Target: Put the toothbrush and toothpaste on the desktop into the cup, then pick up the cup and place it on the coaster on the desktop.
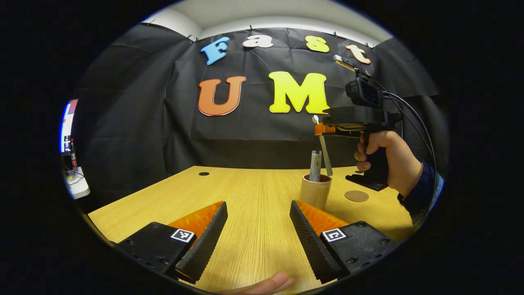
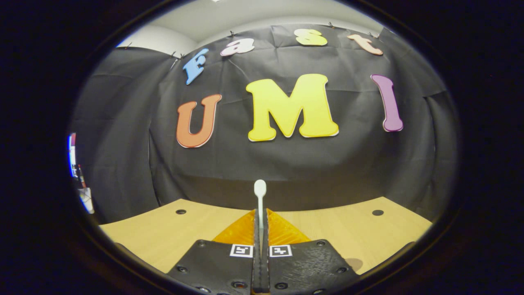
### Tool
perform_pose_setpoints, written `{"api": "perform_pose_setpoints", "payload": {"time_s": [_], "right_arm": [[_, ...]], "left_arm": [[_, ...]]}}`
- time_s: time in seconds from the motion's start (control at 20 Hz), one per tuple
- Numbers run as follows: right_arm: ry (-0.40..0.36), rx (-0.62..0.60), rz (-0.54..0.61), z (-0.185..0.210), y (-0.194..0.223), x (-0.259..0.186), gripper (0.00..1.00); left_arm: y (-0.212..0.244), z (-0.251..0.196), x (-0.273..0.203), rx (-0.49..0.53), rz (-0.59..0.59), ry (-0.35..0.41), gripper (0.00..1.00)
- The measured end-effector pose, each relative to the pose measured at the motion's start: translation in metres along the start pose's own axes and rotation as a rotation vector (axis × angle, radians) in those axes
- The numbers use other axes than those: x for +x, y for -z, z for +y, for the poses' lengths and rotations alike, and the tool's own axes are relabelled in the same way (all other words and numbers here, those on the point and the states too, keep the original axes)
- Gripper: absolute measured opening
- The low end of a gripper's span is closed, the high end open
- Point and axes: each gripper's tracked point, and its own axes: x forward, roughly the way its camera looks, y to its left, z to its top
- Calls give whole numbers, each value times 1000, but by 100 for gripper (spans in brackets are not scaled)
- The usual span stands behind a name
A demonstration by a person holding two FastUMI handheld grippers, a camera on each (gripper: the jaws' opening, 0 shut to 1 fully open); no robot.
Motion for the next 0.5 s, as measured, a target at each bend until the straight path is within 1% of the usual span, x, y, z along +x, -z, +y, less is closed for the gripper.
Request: {"api": "perform_pose_setpoints", "payload": {"time_s": [0.05, 0.1, 0.15, 0.2, 0.25, 0.35, 0.4, 0.45, 0.5], "right_arm": [[4, -4, 2, 0, 0, 0, 0], [8, -12, 5, 0, 2, 1, 2], [10, -17, 13, 0, 4, 2, 0], [-2, -19, 14, 4, 6, 0, 5], [-8, -24, 18, 7, 5, -5, 4], [1, -45, 12, 4, 3, -5, 35], [-1, -52, 6, 4, 2, -7, 48], [-3, -59, 1, 5, -1, -10, 53], [-6, -65, 0, 5, -1, -14, 65]], "left_arm": [[3, 1, 0, 0, 4, 0, 97], [3, 1, -1, -4, 5, 1, 98], [4, 0, -1, -6, 7, 2, 98], [5, 1, -2, -7, 9, 0, 97], [5, 1, -2, -8, 10, 0, 97], [5, -1, -3, -8, 12, 2, 97], [5, -1, -3, -4, 13, 2, 98], [4, -3, -4, 1, 11, 1, 98], [2, -4, -5, 5, 8, 2, 97]]}}
